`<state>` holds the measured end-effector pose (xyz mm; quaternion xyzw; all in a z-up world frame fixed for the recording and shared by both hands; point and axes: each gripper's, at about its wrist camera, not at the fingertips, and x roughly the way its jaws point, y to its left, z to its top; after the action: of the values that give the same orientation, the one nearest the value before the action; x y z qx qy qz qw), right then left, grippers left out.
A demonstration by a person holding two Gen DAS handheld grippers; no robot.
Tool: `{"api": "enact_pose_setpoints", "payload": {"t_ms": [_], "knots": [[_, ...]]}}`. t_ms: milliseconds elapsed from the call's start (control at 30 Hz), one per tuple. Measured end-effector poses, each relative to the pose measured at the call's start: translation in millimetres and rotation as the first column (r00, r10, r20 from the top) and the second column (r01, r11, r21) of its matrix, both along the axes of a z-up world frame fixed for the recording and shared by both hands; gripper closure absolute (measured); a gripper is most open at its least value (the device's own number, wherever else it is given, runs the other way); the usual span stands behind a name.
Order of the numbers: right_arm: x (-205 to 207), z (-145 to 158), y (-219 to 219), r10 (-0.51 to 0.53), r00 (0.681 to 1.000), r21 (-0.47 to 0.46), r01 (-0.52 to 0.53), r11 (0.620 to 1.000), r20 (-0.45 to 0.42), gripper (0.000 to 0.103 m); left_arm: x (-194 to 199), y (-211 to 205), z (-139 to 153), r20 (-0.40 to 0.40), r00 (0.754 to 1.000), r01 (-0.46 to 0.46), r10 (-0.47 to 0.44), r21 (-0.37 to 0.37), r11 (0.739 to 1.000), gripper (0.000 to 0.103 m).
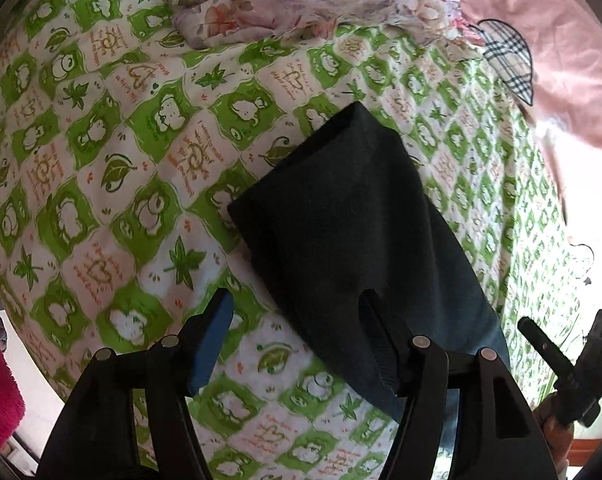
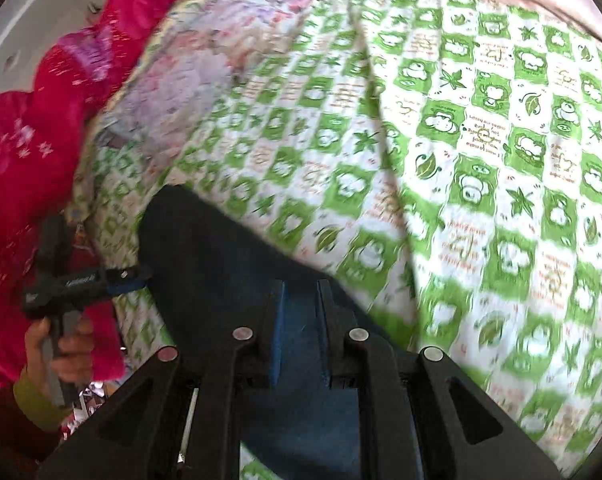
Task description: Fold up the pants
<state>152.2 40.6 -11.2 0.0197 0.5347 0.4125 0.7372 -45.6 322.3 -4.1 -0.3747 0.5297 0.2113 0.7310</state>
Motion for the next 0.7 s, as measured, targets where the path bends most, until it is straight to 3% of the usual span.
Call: {"api": "enact_pose_setpoints", "payload": {"t_ms": [267,433,700], "knots": [[16,-38,31,0.046,0.997,-0.107,-0.053,0.993,-0.069,0.086,2,16,-16,-0.015,1.000,-0.005,0.005,-0.041,0.999,0.037],[8,-41,28,0.076,0.994,-0.133,-0.086,0.987,-0.078,0.066,6,17,-23,-0.007,1.000,0.004,-0.005,-0.058,0.998,0.037],[4,-48,47,0.178,0.983,-0.190,-0.183,0.965,-0.042,0.064,22,6,-27,0.003,0.998,0.057,-0.057,-0.023,0.998,0.035]]}}
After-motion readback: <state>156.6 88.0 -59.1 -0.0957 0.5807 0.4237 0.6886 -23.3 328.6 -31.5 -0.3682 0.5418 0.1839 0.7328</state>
